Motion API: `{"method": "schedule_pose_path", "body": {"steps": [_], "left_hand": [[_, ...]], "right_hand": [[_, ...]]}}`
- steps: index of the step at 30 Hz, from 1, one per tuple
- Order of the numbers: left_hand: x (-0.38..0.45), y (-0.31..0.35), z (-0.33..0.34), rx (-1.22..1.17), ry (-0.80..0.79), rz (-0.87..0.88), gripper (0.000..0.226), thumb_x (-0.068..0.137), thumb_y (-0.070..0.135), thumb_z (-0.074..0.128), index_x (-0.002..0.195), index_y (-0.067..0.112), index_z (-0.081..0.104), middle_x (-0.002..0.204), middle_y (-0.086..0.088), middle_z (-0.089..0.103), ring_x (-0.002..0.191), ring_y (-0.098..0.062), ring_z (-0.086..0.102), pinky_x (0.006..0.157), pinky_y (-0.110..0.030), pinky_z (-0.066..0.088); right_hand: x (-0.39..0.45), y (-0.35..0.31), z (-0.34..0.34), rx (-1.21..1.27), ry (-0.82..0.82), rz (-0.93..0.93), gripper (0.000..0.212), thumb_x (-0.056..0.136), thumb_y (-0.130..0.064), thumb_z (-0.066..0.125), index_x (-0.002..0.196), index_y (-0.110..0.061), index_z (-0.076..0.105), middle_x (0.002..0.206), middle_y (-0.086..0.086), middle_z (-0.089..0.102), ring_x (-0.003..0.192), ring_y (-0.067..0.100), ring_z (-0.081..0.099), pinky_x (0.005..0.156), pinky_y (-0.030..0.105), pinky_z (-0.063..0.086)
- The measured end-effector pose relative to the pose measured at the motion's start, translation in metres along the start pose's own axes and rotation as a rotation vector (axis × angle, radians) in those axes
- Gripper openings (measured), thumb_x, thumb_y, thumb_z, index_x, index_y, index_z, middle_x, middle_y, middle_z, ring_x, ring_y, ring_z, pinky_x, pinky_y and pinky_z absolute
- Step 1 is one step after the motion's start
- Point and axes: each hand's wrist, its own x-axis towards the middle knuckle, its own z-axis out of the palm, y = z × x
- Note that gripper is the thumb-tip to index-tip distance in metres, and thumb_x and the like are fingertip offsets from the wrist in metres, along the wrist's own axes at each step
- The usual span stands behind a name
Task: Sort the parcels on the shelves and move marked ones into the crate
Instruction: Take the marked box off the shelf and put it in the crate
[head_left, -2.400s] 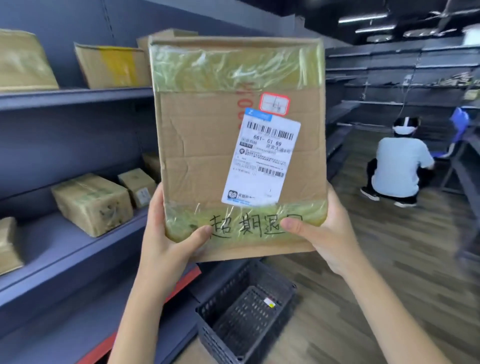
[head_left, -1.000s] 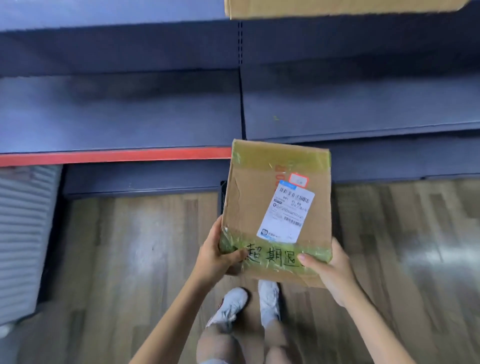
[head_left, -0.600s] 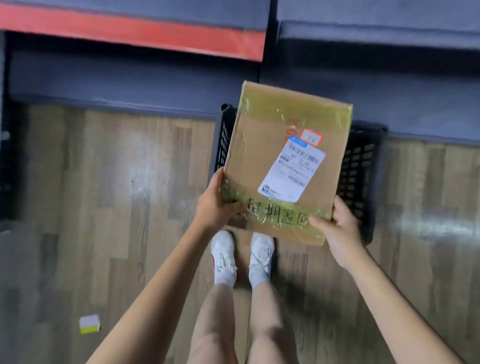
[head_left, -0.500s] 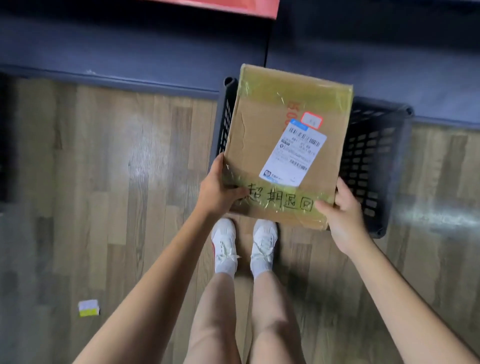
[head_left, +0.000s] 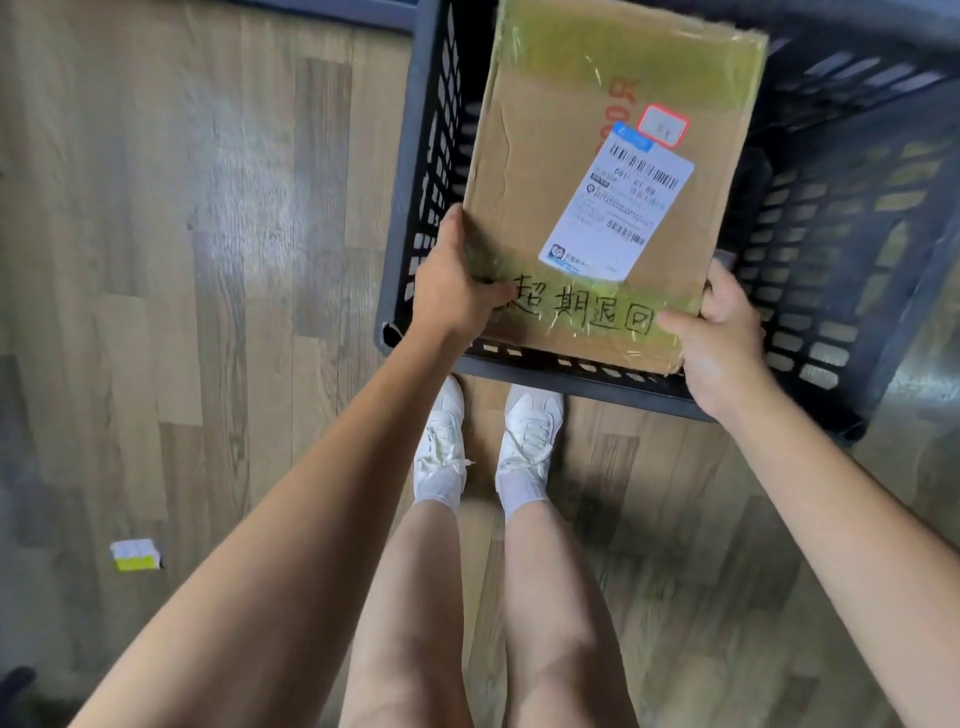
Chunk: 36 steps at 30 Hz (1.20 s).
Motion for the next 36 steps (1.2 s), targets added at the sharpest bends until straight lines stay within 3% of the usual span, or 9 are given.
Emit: {"method": "schedule_pose_path", "body": {"steps": [10, 13, 17, 21, 23, 25, 28, 30, 36], "left_hand": [[0.032, -0.025, 0.013, 0.049, 0.027, -0.039, 0.076, 0.077, 0.003, 0.065, 0.142, 0.015, 0.027, 0.111, 0.004, 0.05, 0.099, -0.013, 0.047, 0.063, 0.004, 0.033], [0.035, -0.026, 0.007, 0.07, 0.033, -0.035, 0.055, 0.083, 0.007, 0.055, 0.134, 0.021, 0.04, 0.099, 0.01, 0.053, 0.091, -0.013, 0.052, 0.057, -0.005, 0.039], [0.031, -0.025, 0.005, 0.088, -0.009, -0.017, 0.052, 0.086, 0.013, 0.054, 0.135, 0.021, 0.04, 0.115, 0.0, 0.057, 0.101, -0.016, 0.055, 0.071, -0.017, 0.038], [0.026, -0.025, 0.002, 0.076, -0.098, -0.023, 0.056, 0.086, 0.004, 0.054, 0.138, 0.015, 0.037, 0.133, -0.006, 0.051, 0.09, -0.01, 0.05, 0.053, -0.003, 0.041], [0.027, -0.024, 0.0, 0.093, -0.078, 0.003, 0.052, 0.085, 0.006, 0.055, 0.135, 0.015, 0.042, 0.132, -0.006, 0.052, 0.093, -0.012, 0.052, 0.061, -0.009, 0.041], [0.028, -0.023, -0.001, 0.109, -0.058, 0.022, 0.049, 0.085, 0.007, 0.056, 0.133, 0.015, 0.045, 0.131, -0.006, 0.054, 0.103, -0.015, 0.055, 0.075, -0.017, 0.04], [0.027, -0.018, -0.001, 0.105, -0.074, 0.012, 0.046, 0.086, 0.008, 0.055, 0.13, 0.016, 0.047, 0.13, -0.005, 0.054, 0.093, -0.012, 0.054, 0.068, -0.021, 0.043], [0.025, -0.013, -0.001, 0.105, -0.103, 0.001, 0.043, 0.087, 0.009, 0.055, 0.129, 0.016, 0.048, 0.128, -0.004, 0.055, 0.089, -0.012, 0.055, 0.069, -0.022, 0.045], [0.009, 0.011, -0.015, 0.104, -0.166, 0.006, 0.037, 0.088, 0.007, 0.051, 0.125, 0.011, 0.049, 0.116, -0.002, 0.059, 0.091, -0.014, 0.058, 0.055, -0.004, 0.042]], "right_hand": [[0.045, 0.023, 0.019, -0.043, -0.023, 0.052, 0.055, 0.079, 0.018, 0.048, 0.122, -0.017, 0.051, 0.117, 0.006, 0.062, 0.108, 0.021, 0.06, 0.09, 0.045, 0.051], [0.051, 0.023, 0.024, -0.046, -0.068, 0.122, 0.057, 0.081, 0.018, 0.046, 0.127, -0.016, 0.049, 0.117, 0.002, 0.061, 0.101, 0.016, 0.061, 0.081, 0.041, 0.054], [0.05, 0.022, 0.034, -0.073, -0.138, 0.231, 0.061, 0.085, 0.014, 0.045, 0.135, -0.022, 0.042, 0.13, -0.005, 0.053, 0.102, 0.013, 0.058, 0.067, 0.022, 0.046], [0.058, 0.021, 0.04, -0.037, -0.094, 0.277, 0.074, 0.084, 0.017, 0.043, 0.146, -0.015, 0.021, 0.148, 0.001, 0.036, 0.129, 0.019, 0.042, 0.098, 0.033, 0.043], [0.061, 0.022, 0.044, -0.041, -0.083, 0.286, 0.078, 0.082, 0.018, 0.043, 0.148, -0.015, 0.016, 0.151, 0.004, 0.031, 0.134, 0.02, 0.036, 0.107, 0.038, 0.036], [0.063, 0.022, 0.049, -0.06, -0.061, 0.281, 0.078, 0.081, 0.016, 0.044, 0.147, -0.015, 0.017, 0.151, 0.005, 0.032, 0.134, 0.021, 0.037, 0.107, 0.04, 0.036], [0.061, 0.024, 0.051, -0.089, -0.039, 0.255, 0.07, 0.082, 0.011, 0.049, 0.143, -0.012, 0.025, 0.147, 0.004, 0.038, 0.128, 0.021, 0.043, 0.106, 0.041, 0.037], [0.057, 0.024, 0.05, -0.103, -0.017, 0.246, 0.075, 0.085, 0.001, 0.053, 0.147, -0.016, 0.015, 0.149, 0.002, 0.035, 0.131, 0.019, 0.039, 0.109, 0.041, 0.033], [0.021, -0.001, 0.049, -0.245, 0.094, 0.049, 0.068, 0.088, -0.017, 0.056, 0.145, -0.02, 0.021, 0.146, 0.004, 0.037, 0.127, 0.02, 0.042, 0.106, 0.037, 0.034]]}}
